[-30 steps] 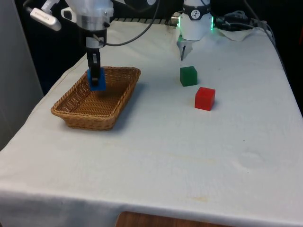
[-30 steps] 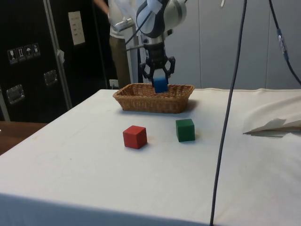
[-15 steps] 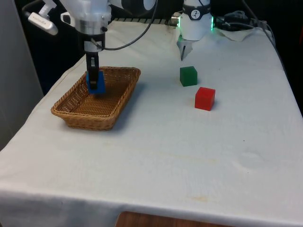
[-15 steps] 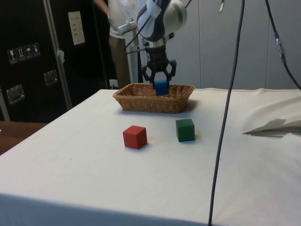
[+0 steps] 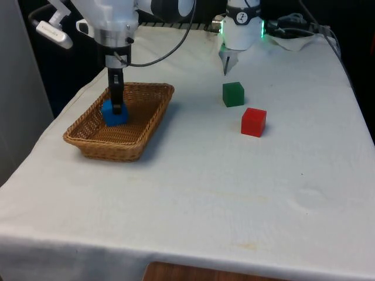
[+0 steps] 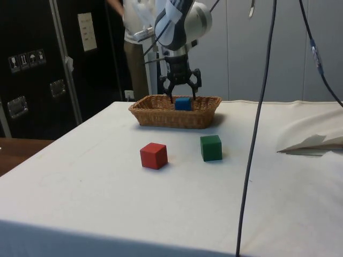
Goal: Pick up the blue cube and place it into the basket.
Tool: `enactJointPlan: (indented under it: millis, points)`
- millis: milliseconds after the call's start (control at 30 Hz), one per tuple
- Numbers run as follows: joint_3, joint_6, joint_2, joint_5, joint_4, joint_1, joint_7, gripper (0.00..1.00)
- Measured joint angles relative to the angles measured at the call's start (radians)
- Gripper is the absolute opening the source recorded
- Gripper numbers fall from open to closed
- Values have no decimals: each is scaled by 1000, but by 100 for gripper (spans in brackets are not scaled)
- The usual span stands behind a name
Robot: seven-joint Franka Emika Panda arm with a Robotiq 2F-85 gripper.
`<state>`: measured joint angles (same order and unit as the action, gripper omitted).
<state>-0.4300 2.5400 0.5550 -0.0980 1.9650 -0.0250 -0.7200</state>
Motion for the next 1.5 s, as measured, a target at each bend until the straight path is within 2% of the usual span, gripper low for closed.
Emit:
enactJointPlan:
  millis: [33, 67, 100, 167, 500, 700, 1033, 1500]
  points:
    - [0, 0, 0, 0, -1, 0, 0, 75]
    - [0, 0, 0, 0, -1, 0, 0, 90]
    - [0, 0, 0, 0, -1, 0, 0, 97]
    - [0, 0, 0, -1, -1, 0, 0, 100]
    - [-1, -2, -3, -2, -6, 0, 2, 100]
    - [-10, -56, -57, 9, -11, 4, 19, 100]
    - [-11, -97, -111, 43, -14, 14, 29, 100]
    - [-11, -143, -179, 63, -21, 21, 113, 100]
